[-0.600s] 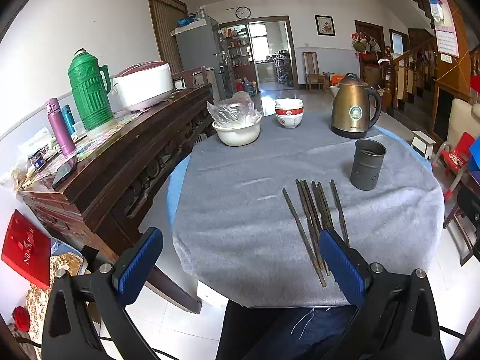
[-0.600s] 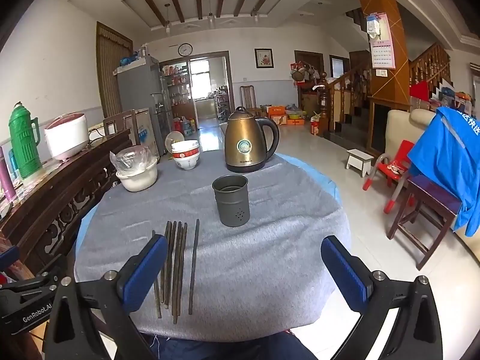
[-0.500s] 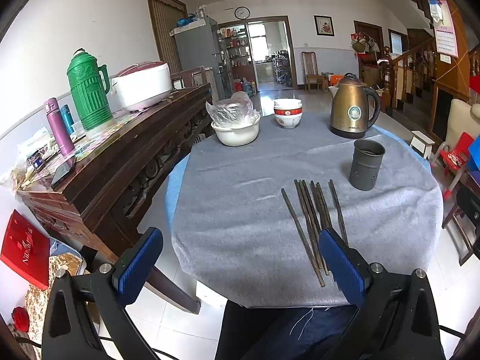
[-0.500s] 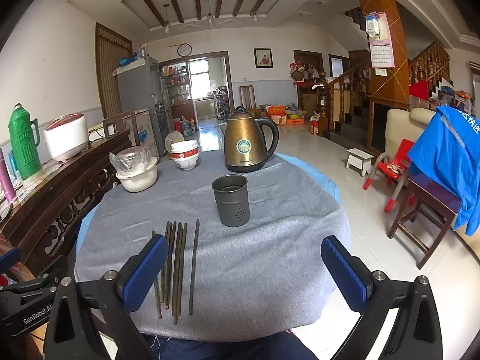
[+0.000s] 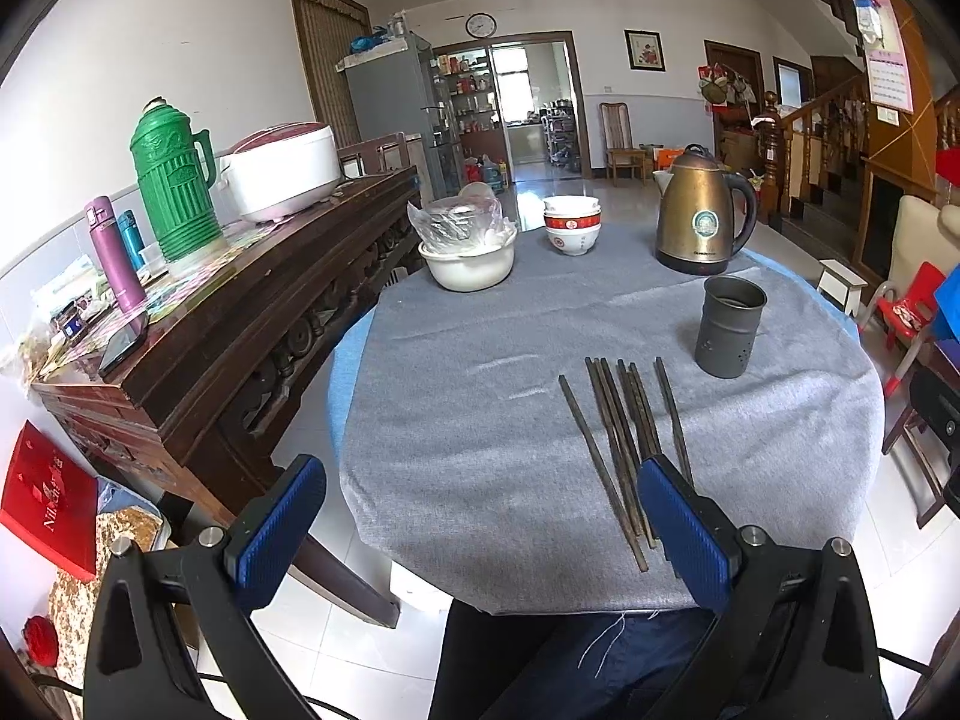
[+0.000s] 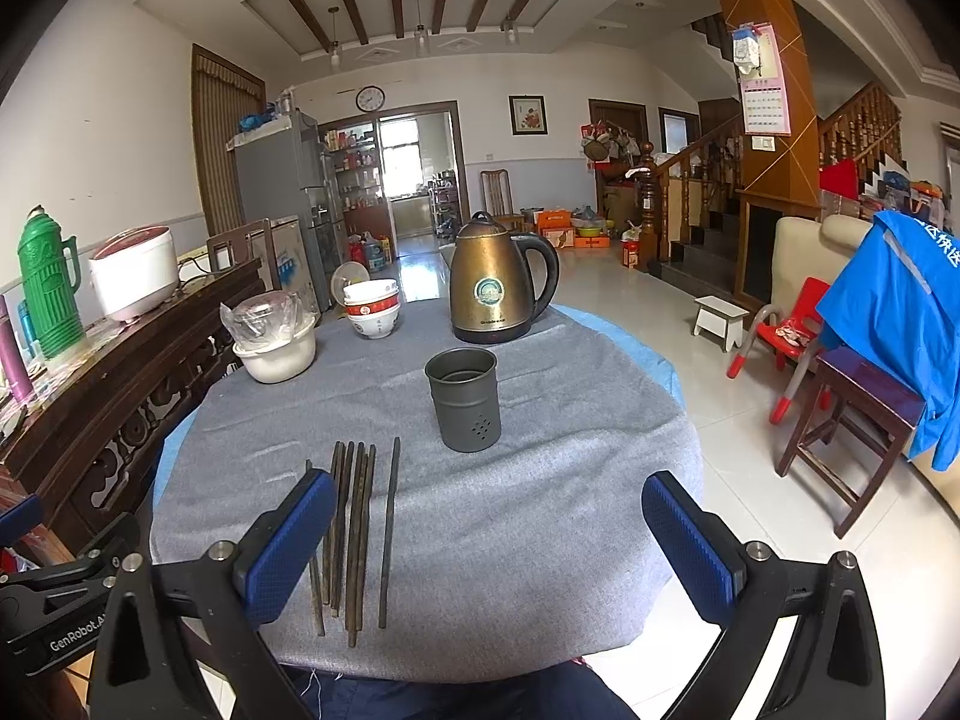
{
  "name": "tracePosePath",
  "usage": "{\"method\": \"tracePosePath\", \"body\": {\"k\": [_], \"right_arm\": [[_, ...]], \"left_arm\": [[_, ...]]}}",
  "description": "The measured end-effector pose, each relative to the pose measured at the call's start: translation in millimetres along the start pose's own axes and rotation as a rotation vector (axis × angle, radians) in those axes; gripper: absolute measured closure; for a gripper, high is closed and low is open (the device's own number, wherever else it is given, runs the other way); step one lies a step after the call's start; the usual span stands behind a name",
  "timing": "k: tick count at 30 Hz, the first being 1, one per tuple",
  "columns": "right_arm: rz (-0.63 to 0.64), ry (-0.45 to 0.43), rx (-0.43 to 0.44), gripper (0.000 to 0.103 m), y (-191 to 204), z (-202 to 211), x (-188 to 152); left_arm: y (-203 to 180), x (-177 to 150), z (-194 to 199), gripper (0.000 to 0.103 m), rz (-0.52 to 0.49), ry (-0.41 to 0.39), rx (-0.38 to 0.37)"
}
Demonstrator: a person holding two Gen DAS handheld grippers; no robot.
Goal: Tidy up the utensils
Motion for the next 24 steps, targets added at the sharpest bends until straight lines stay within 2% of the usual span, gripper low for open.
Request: {"method": "tracePosePath", "body": {"k": [14,19,24], "right_arm": [[-0.022,-0.012,-0.025,0.000,-9.2,-5.6,4.8],[0.001,0.020,-0.042,0.000,-10.0,-4.8,3.2],[-0.024,0.030,-0.039,0.000,-11.6,-6.3,2.8]], "left_arm": [[-14.6,-6.8,-6.6,0.000,-0.084,0.056,-0.021],[-18.9,-7.7,-6.8,0.000,-0.066,0.031,-0.048],[-23.6,-9.6,-6.4,0.000,-0.083,0.038,-0.062]]}}
Point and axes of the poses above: each gripper's, at about its wrist camera, not at the fingertips, and z roughly against the way its jaws point, y to its left, x to its top, the point moved 4 cm from there along -z, roughly the way its jaws point, and after that the axes turned 7 degrees about -x, right-handed, at the moved point
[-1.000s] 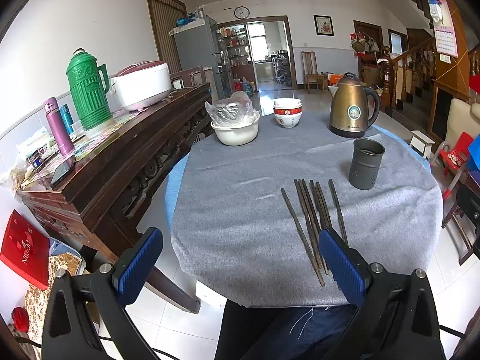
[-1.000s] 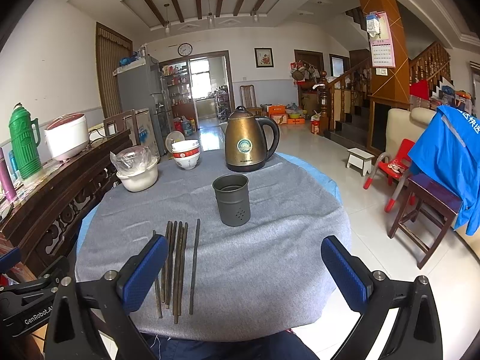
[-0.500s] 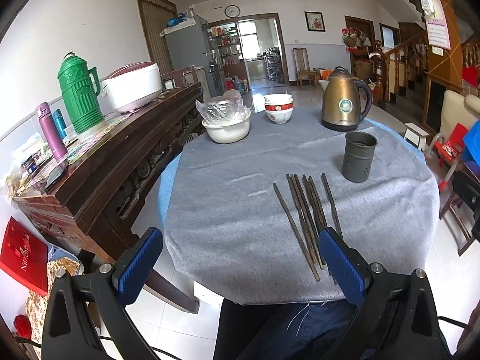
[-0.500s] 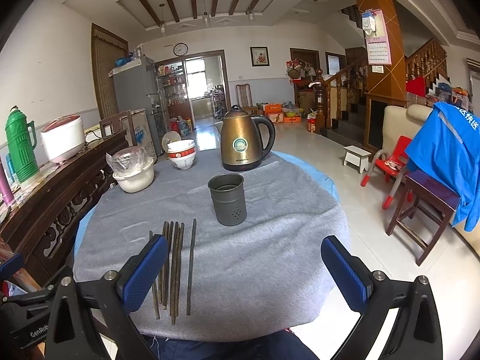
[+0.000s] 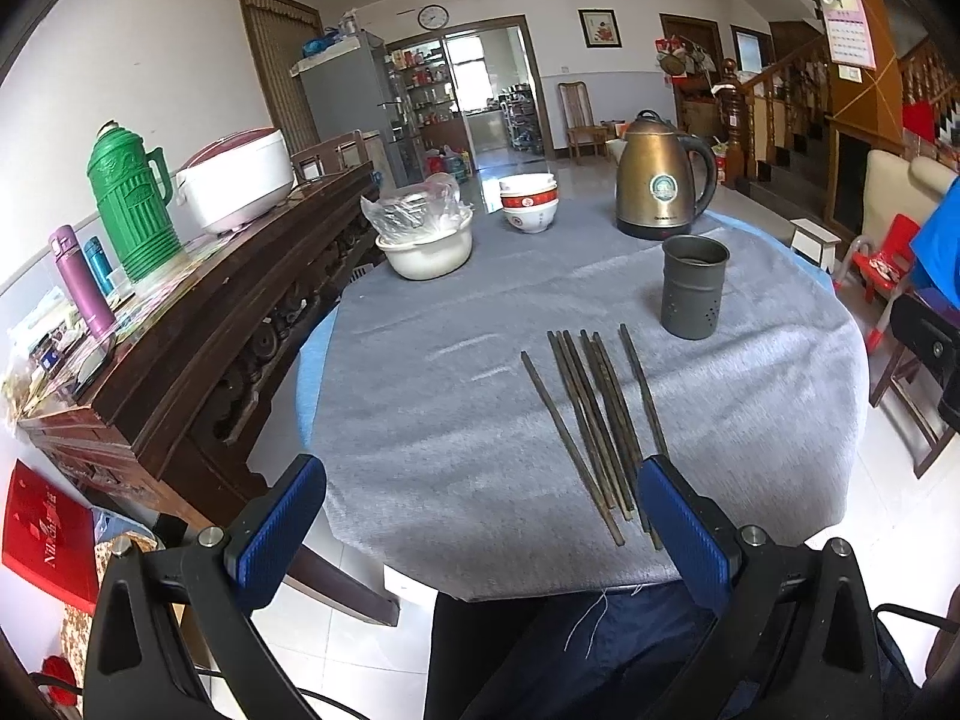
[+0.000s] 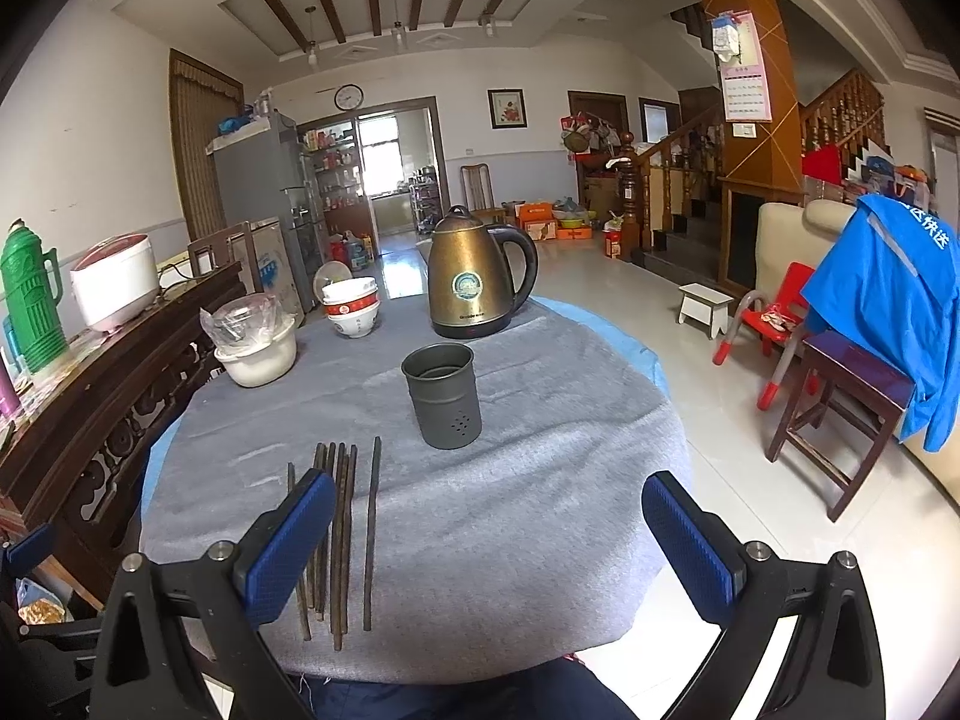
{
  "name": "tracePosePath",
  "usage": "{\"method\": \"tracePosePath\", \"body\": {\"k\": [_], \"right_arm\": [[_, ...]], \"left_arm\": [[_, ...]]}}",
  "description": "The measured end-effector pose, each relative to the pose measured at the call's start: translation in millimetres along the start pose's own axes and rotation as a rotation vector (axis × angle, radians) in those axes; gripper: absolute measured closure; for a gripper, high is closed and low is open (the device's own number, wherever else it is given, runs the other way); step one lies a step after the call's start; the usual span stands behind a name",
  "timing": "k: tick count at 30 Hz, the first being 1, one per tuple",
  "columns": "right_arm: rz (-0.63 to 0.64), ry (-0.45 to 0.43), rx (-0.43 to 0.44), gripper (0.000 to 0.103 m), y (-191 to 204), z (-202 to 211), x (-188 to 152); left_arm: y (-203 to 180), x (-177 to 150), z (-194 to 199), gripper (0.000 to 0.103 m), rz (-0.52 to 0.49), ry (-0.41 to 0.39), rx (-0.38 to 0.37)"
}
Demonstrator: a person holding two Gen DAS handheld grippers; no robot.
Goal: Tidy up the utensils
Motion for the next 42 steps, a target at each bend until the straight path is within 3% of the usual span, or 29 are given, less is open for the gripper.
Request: {"method": "tracePosePath", "body": {"k": [28,37,42], "right_arm": [[0.028,0.042,0.005,0.000,11.3,-7.4,-5.9],[0.056,0.036,0.068,0.000,27.8,-11.4,-8.0],[0.095,0.022,0.115,0.000,45.4,-15.6,-8.0]], "left_arm": [[3.4,-4.0,-9.3,0.000,0.003,0.026,-0.003],[34.3,-14.9,-32.2,0.000,0.142,0.126,-0.026],[52.6,-17.7,-34.5,0.000,0.205,0.130,0.001]]}}
Point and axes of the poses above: each gripper's, at about its wrist camera, not at the fingertips, and z roughly against the way its jaws point, y to its left, x to its top, the point moved 4 cm from there along -z, roughly the way its jaws point, and after that the axes turned 7 degrees about -x, right-handed, at the moved point
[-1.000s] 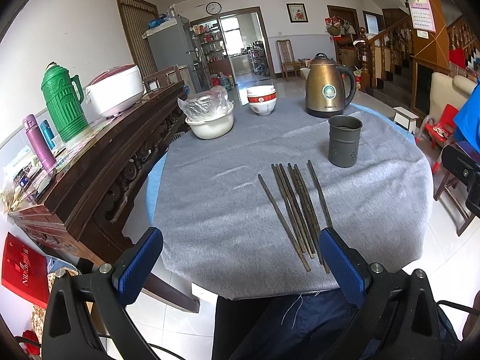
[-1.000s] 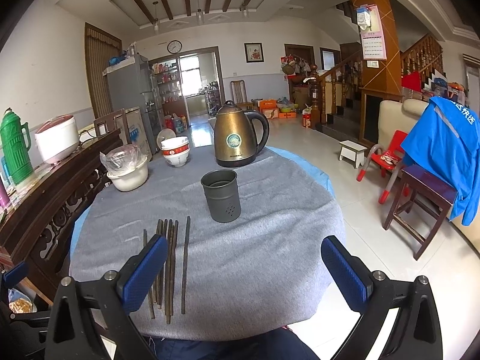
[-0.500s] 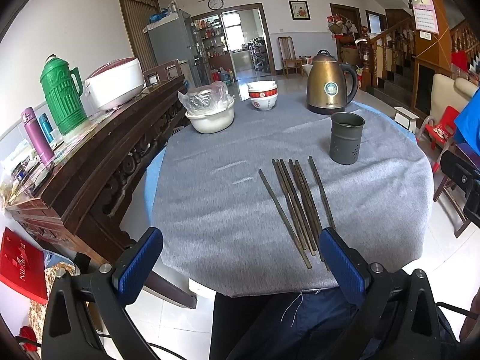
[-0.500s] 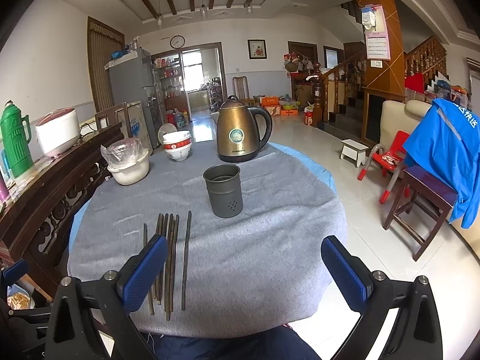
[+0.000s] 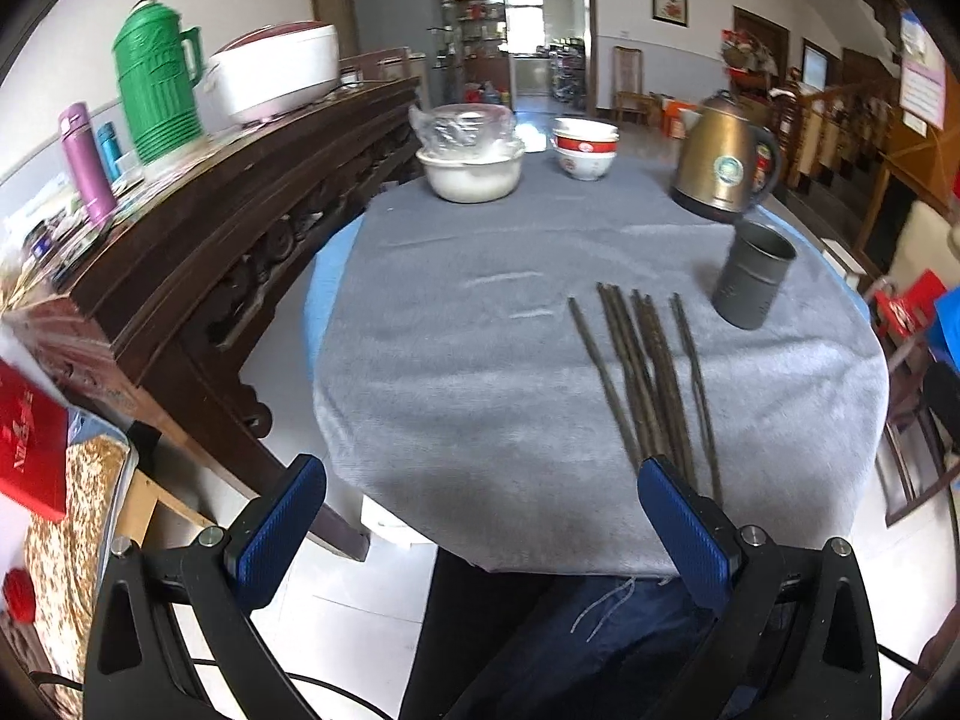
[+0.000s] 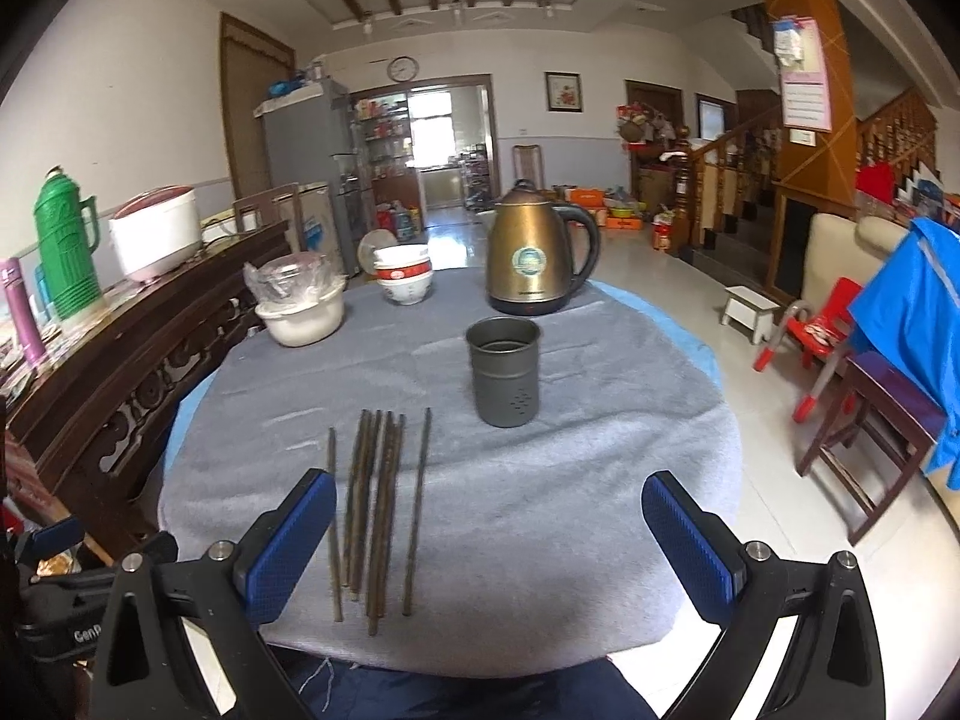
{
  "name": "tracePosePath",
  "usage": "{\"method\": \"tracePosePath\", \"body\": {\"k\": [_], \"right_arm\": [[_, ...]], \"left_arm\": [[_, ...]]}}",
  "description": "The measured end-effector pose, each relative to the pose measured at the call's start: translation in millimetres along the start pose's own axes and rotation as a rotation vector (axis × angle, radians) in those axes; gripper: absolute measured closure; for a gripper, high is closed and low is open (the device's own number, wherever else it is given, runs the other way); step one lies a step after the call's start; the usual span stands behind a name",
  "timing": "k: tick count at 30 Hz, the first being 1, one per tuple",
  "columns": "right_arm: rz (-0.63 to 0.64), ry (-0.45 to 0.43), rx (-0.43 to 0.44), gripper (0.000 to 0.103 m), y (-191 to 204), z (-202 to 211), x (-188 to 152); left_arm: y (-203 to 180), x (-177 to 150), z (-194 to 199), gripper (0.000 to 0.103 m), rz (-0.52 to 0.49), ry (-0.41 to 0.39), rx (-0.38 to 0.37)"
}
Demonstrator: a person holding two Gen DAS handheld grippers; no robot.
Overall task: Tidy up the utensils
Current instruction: 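Lower the right tool toward the dark chopsticks while the left tool also approaches them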
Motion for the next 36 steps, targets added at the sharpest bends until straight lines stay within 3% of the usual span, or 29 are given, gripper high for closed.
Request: {"method": "tracePosePath", "body": {"k": [8,13,18,21,26,29,36], "right_arm": [[0.009,0.064,0.103,0.003,21.2,-36.4,15.5],[0.035,0.188,0.177,0.033,40.3,-83.6,20.7],[0.059,0.318,0.216,0.053,52.3,-134.9,16.1],[0.064,0.399,0.223,0.062,59.7,-170.6,11.1],[0.074,0.474,0.218,0.063,70.0,-214.3,7.5],[0.085,0.508,0.201,0.063,74.3,-239.2,7.5],[0.078,0.573,0.172,0.063,83.9,-284.8,12.1]], "left_arm": [[18.0,7.4,-11.3,0.000,0.034,0.022,-0.012],[27.7,11.6,-27.8,0.008,0.058,0.052,-0.022],[30.8,17.2,-60.3,0.027,0.064,0.119,-0.057],[28.5,21.7,-83.6,0.033,0.066,0.169,-0.088],[22.6,35.5,-119.2,0.033,0.079,0.243,-0.158],[19.1,47.7,-141.5,0.033,0.069,0.273,-0.151],[8.9,74.9,-188.3,0.033,0.082,0.355,-0.216]]}}
Point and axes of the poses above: each gripper's, at about its wrist camera, not at the fingertips, and z roughly against the way its jaws point, y to its left, x to its top, the point moved 4 cm from there along -z, roughly the way its jaws point, and after that the axes turned 7 degrees about -x, right-handed, at the moved point
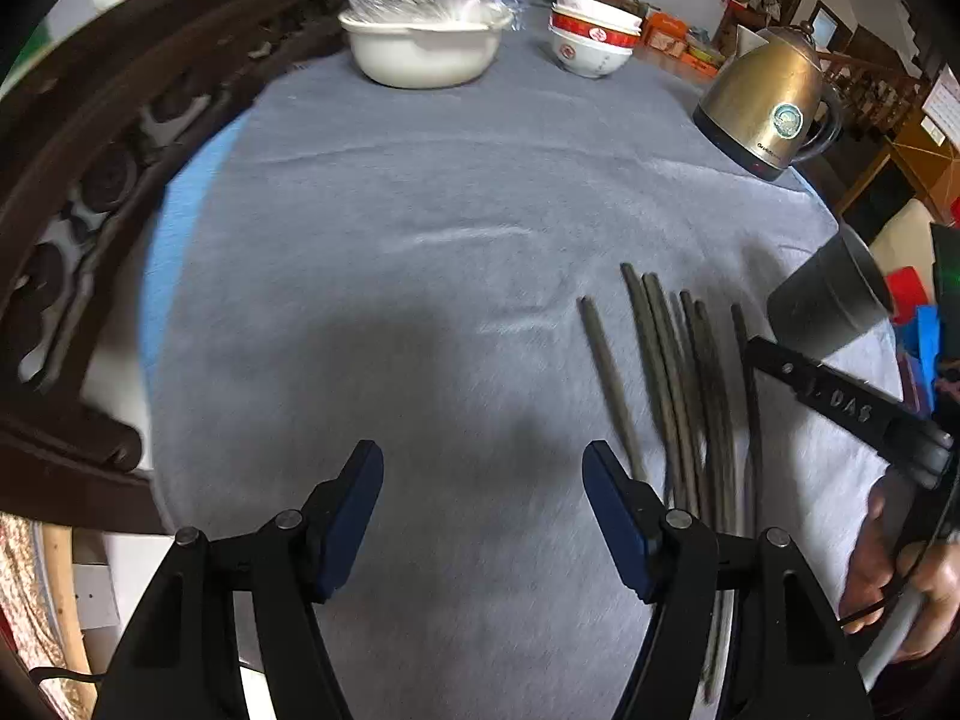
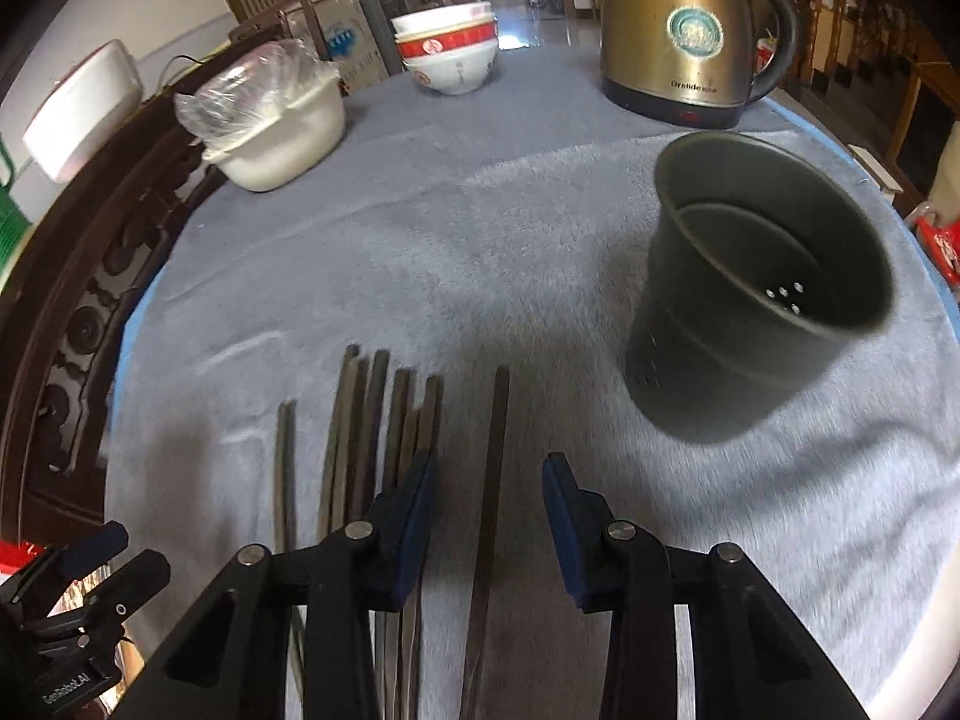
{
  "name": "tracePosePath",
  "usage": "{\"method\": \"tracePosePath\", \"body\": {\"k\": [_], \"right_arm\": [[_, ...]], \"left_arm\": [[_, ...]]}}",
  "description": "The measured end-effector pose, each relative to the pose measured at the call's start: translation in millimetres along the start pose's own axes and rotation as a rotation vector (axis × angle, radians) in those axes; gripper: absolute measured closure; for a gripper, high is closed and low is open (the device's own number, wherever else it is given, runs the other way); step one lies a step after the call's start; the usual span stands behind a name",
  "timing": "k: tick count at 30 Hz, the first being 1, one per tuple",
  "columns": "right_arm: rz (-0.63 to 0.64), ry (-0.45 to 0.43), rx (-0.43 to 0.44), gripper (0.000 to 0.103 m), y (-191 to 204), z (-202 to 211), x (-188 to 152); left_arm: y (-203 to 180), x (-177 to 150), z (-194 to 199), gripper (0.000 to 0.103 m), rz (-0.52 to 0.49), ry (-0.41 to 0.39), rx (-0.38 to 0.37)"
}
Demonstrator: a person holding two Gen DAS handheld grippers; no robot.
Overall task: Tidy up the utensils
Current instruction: 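Lower the right tool toward the dark chopsticks while the left tool also approaches them, then close the right tool on one chopstick while the left tool grasps another chopstick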
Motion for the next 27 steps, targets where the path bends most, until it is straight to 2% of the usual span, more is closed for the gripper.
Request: {"method": "tracePosePath", "body": {"k": [8,11,13,14,18,23,27], "right_arm": [[-0.039,0.086,-0.028,0.068,-5.5,-30.5,19.1],[-0.027,0.087,-0.051,0.075,-3.8,-32.4,22.8],[-0.015,0.085,-0.058,0.091,-2.4,-32.5,23.3],[-0.011,0.084,-0.054,0.094,-1.6,-32.1,23.0],[-0.024,0.068,-0.025,0.096,-5.7,-26.9,22.6],[-0.032,-0.002,0.025,0.097,-14.1,-1.2,21.3],[-0.038,-0.061,0.067,0.097,-21.8,21.0,22.9]], "left_arm": [[-6.1,37.9,-27.0,0.033,0.023,0.092,-0.100],[-7.3,46.6,-34.0,0.035,0.037,0.125,-0.112],[-8.7,49.6,-38.2,0.042,0.048,0.150,-0.125],[-9.7,51.4,-41.5,0.045,0.058,0.167,-0.127],[-16.0,52.6,-54.1,0.046,0.083,0.222,-0.131],[-23.7,53.0,-72.4,0.046,0.106,0.263,-0.116],[-26.9,55.1,-79.8,0.066,0.114,0.256,-0.093]]}}
Point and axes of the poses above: each gripper's, at about its wrist camera, not at the fingertips, and z roughly against the way its jaws point, y to its left, x to its top, the point moved 4 cm from there along -z, roughly the way its jaws point, and after that the axes turned 7 degrees about -x, right-handed, at the moved point
